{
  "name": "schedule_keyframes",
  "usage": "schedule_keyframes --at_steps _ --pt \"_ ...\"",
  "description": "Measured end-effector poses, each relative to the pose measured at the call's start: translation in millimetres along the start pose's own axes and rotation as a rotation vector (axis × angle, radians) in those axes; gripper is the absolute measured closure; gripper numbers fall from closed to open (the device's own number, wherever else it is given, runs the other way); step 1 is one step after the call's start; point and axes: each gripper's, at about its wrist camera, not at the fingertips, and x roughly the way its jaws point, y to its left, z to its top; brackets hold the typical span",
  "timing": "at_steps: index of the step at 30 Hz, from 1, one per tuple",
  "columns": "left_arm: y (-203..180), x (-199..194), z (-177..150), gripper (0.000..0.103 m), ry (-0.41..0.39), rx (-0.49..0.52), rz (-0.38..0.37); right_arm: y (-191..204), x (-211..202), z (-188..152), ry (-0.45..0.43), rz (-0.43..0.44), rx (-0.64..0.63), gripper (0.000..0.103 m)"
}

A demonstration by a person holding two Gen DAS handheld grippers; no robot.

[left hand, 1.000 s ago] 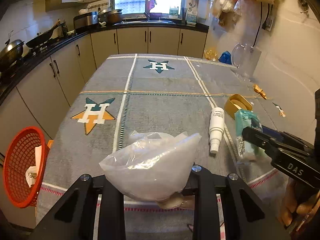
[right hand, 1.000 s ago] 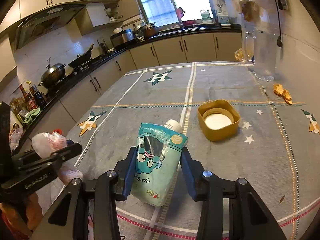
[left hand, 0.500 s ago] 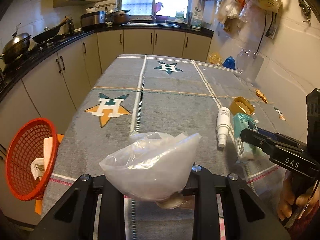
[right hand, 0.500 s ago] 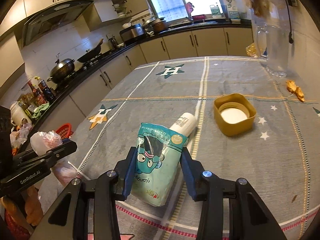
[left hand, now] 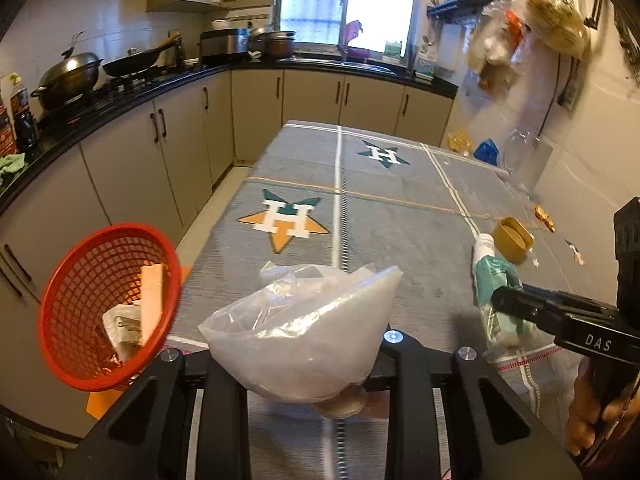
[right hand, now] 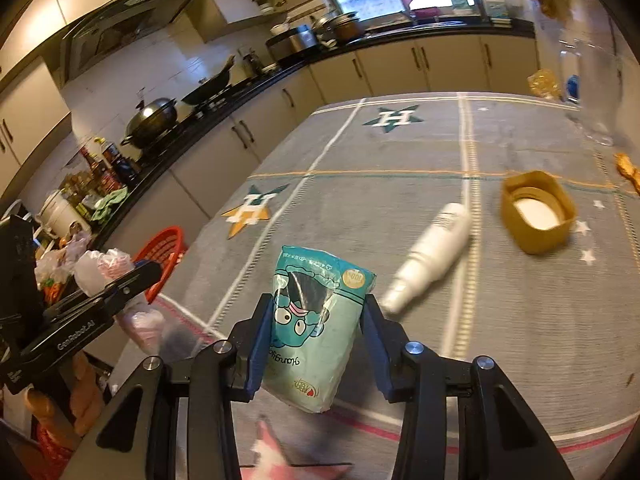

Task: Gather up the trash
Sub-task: 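Carry the plastic bag and wipes pack over the basket and open both grippers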

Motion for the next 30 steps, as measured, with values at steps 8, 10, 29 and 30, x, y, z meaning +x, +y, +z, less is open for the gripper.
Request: schedule_keyframes --at_steps 8,10,29,30 --pt "35 -13 0 0.076 -0.033 -0.059 0.014 44 12 15 0.02 0.04 -0.056 0.056" --pt "45 -17 0 0.076 -0.043 -0.074 0.019 56 17 17 0.027 0.047 -0.074 0.056" --pt "135 -34 -3 0.076 -0.089 -0.202 0.136 157 65 37 0.074 0.126 -0.211 0.056" --pt "140 -34 -4 0.076 -0.089 -0.21 0.142 161 67 39 0.076 0.129 -0.215 0.056"
